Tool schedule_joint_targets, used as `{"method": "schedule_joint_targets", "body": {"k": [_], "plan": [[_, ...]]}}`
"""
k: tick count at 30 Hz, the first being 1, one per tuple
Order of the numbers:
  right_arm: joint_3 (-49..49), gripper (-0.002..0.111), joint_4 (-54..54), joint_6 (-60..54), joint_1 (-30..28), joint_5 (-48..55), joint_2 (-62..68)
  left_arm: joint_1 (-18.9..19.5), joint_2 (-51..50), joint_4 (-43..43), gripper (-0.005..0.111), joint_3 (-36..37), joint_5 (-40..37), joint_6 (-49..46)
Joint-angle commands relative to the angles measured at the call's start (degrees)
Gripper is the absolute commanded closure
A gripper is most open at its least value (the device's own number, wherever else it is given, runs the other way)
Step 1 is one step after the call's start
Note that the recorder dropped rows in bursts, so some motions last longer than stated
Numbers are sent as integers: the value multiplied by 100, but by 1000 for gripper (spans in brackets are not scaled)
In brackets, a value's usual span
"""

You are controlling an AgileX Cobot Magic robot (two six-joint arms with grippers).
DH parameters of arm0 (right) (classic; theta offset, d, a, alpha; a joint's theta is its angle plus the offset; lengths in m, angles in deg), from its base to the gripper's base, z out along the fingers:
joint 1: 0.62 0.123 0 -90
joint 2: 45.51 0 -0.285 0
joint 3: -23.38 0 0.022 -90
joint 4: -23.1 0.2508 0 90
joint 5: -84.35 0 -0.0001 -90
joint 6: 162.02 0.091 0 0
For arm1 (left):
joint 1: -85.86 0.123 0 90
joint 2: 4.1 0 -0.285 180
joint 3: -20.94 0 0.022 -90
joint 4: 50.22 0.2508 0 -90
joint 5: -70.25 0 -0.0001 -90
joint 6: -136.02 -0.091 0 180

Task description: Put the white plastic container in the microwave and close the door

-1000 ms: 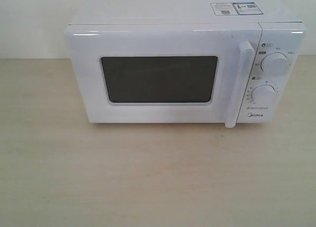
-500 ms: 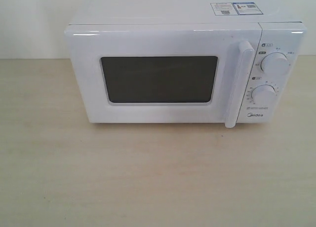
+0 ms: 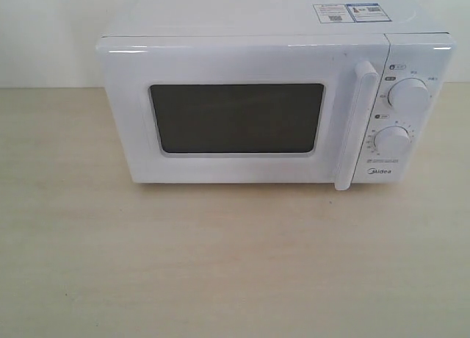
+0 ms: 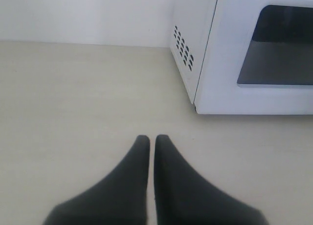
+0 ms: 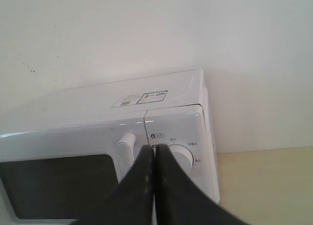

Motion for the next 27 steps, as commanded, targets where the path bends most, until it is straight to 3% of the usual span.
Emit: {"method": "schedule_joint_targets", "body": {"k": [1, 27], "plan": [[36, 108, -32, -16, -35, -222, -221, 13, 16, 19, 102, 21, -2, 20], [36, 108, -32, -16, -35, -214, -267, 13, 16, 19, 102, 21, -2, 20]]}}
